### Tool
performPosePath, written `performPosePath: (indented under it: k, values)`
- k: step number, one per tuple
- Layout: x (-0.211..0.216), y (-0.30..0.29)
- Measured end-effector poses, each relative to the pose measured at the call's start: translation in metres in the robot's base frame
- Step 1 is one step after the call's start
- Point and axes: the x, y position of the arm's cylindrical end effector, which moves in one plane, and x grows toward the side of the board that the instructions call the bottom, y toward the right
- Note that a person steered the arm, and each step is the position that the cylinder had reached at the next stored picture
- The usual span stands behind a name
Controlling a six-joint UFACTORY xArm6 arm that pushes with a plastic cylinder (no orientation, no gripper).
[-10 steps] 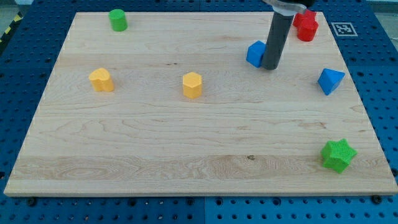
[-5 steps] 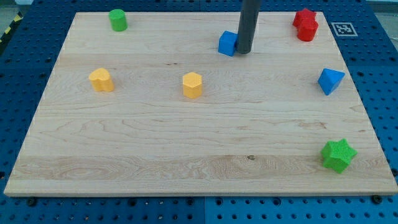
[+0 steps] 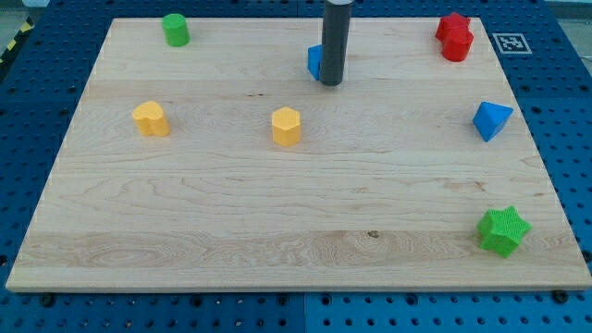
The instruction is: Slide the blue cube to the top center of the board
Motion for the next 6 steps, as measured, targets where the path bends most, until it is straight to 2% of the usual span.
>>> performPosePath:
  k: [5,6]
  values:
    - [-0.074,-0.009]
    - [-0.076,-0.009]
